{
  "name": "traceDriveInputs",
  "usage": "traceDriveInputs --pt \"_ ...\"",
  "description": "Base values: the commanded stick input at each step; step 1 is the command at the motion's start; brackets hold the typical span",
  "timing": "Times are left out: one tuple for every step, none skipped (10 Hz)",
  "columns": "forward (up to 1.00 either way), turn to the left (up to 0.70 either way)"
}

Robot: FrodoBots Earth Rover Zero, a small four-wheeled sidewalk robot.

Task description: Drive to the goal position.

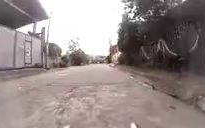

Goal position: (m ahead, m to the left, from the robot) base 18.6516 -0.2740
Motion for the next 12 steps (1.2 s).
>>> traceDriveInputs --pt "1.00 0.00" --pt "1.00 0.00" --pt "1.00 0.00" --pt "1.00 0.00" --pt "1.00 0.00" --pt "1.00 0.00" --pt "1.00 -0.04" --pt "1.00 -0.27" --pt "1.00 -0.27" --pt "1.00 -0.22" --pt "1.00 -0.03" --pt "1.00 0.00"
